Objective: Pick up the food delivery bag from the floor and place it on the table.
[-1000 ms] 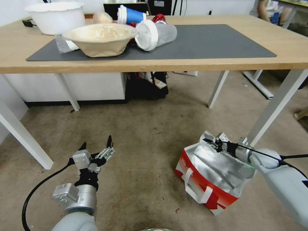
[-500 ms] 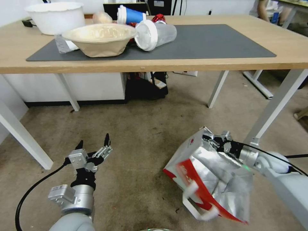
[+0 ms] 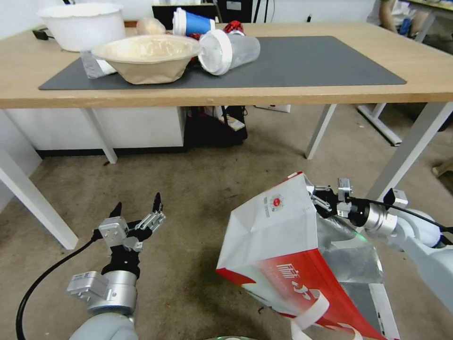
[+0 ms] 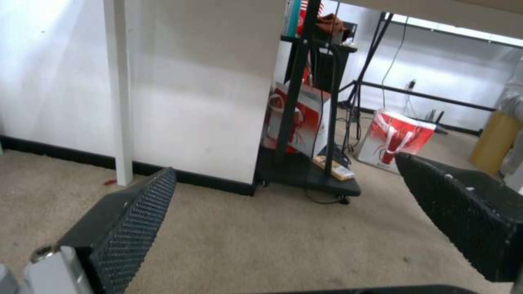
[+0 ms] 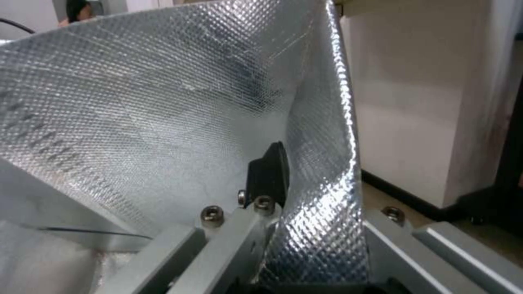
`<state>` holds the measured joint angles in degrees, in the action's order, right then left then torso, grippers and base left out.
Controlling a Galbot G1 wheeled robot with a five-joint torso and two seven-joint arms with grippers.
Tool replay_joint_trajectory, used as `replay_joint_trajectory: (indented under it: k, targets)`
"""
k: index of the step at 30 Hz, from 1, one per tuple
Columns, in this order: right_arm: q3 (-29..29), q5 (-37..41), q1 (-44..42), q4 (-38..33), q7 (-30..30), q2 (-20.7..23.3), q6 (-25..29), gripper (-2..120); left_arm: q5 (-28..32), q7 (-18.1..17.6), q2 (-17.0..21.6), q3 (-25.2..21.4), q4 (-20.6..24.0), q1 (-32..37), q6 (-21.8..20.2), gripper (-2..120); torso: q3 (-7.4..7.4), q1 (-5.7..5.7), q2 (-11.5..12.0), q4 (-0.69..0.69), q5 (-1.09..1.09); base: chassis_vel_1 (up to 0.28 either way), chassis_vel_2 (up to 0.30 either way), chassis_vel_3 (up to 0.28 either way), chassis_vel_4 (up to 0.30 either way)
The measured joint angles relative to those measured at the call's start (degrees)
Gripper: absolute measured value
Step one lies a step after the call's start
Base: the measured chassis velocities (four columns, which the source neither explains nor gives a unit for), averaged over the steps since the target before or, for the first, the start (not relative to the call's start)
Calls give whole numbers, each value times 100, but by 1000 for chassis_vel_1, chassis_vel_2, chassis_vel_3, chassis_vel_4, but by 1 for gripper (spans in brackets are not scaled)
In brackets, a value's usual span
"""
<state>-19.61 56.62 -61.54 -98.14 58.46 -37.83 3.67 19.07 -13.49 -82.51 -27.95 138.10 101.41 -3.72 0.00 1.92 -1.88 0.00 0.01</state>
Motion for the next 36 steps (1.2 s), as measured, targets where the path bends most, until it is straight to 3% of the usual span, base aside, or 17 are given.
replay_joint_trajectory:
  k: [13, 36]
  targets:
    - [39, 78, -25, -291, 98, -73, -242, 0, 154, -73, 11, 1, 31, 59, 411, 100, 1, 0, -7, 0, -1, 0, 0, 0, 0]
    - [24, 252, -163, -735, 42, -164, -417, 0, 225, -77, 57, -45, 61, 56, 323, 100, 490, 45, -537, -1, -1, 0, 0, 0, 0]
